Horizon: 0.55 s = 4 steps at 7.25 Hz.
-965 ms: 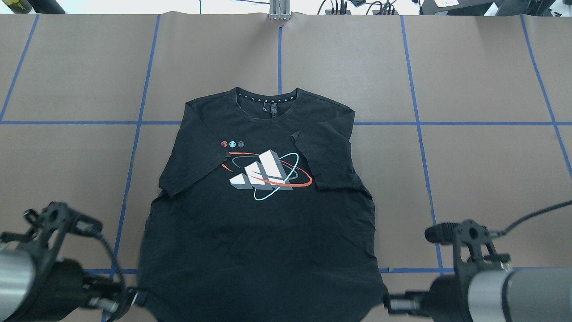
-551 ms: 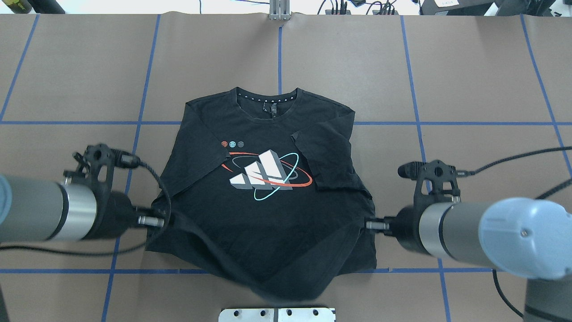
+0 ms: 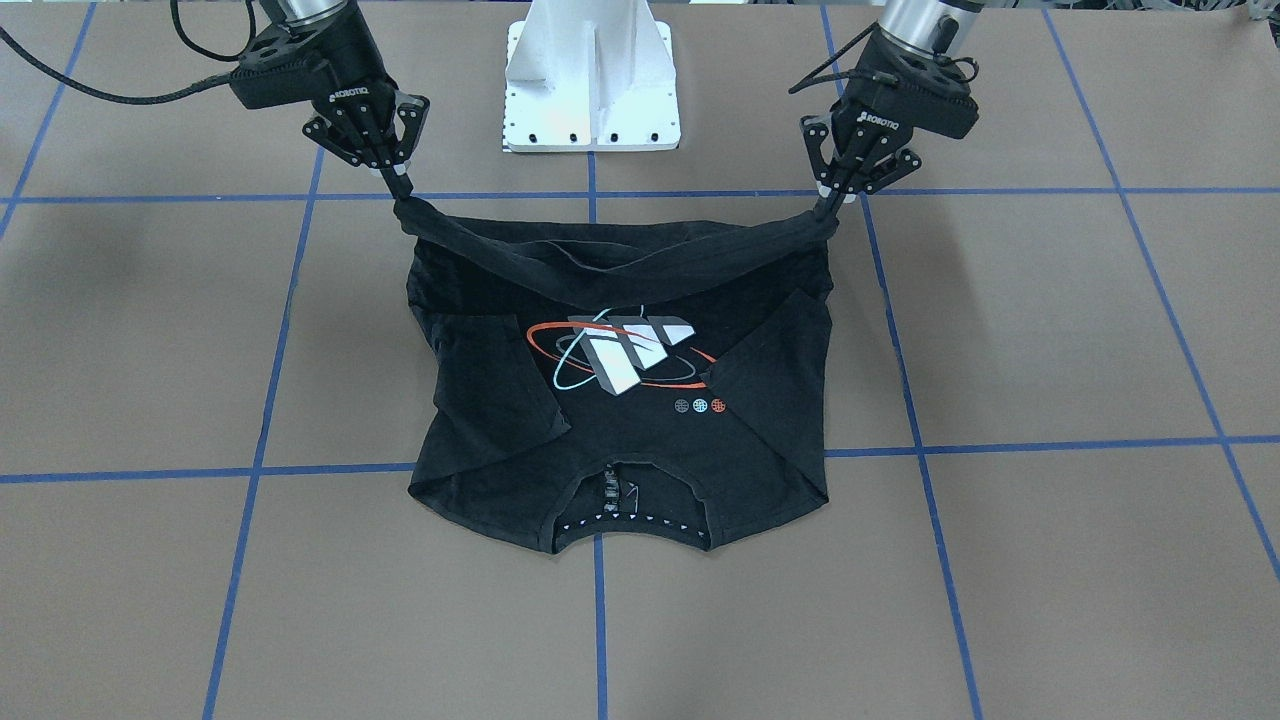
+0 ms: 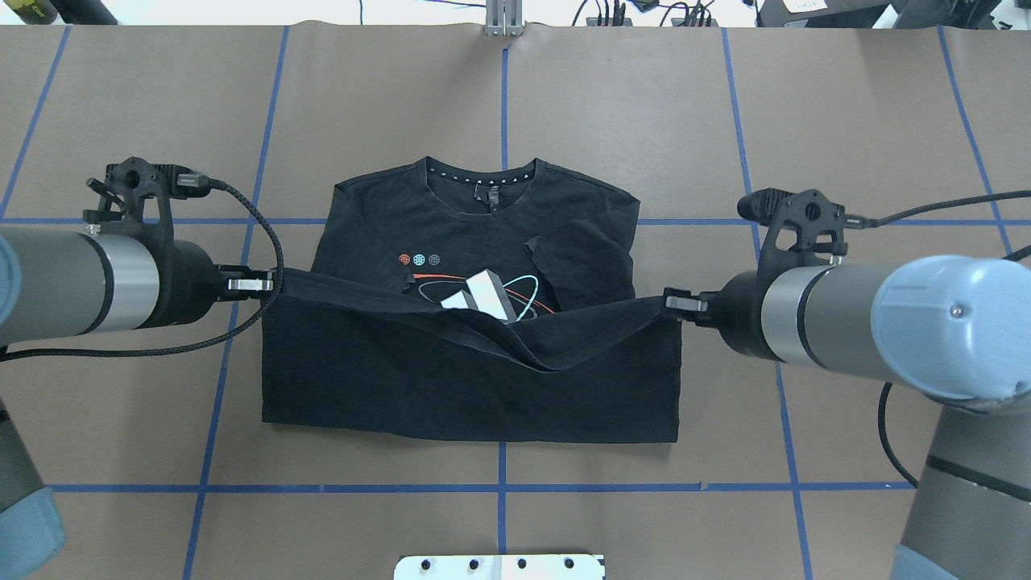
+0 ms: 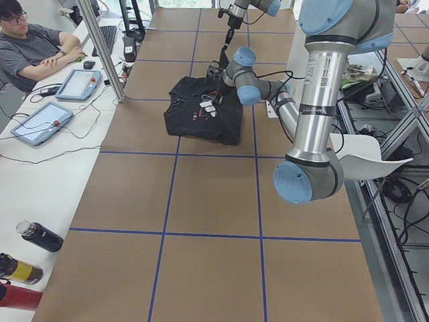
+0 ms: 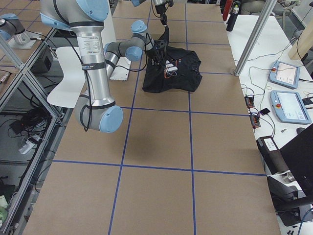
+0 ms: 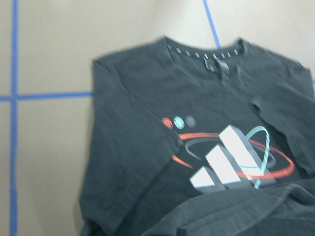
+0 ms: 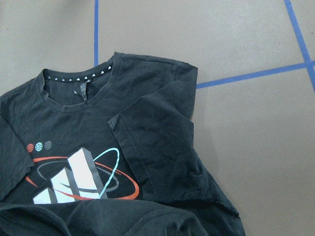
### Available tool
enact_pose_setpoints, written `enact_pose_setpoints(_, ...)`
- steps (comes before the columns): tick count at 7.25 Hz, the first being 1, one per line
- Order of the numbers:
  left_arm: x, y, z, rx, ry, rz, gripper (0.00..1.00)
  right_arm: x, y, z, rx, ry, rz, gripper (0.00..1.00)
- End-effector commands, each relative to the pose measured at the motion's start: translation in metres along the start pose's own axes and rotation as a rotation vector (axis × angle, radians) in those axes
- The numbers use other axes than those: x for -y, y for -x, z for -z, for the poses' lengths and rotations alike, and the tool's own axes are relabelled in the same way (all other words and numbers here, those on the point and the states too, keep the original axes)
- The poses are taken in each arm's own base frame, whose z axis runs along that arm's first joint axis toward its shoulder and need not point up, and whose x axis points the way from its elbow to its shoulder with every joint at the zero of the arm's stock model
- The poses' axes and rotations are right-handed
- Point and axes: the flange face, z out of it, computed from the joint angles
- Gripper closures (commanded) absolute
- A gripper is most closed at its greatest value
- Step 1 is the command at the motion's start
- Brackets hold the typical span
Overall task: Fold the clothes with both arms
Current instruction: 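Lift the hem with both grippers and fold it toward the collar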
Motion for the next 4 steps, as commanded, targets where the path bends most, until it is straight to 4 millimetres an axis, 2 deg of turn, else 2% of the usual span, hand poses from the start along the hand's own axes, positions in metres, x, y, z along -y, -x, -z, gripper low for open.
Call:
enact_pose_setpoints(1,0.021,-0.006,-0.010,0.014,-0.053,0.010,1.00,0.044,0.004,-0.014,-0.025,-0.077,-0.035,1.00)
enact_pose_setpoints(3,0.038,-0.002,-0.002,0.014,-0.090,0.021,1.00,0.074,0.009,-0.038,-0.067,-0.109,-0.003,1.00)
enact_pose_setpoints(4,0.043,0.003,-0.007,0.029,-0.093,0.030,1.00,0.086,0.017,-0.057,-0.089,-0.116,-0.013,1.00)
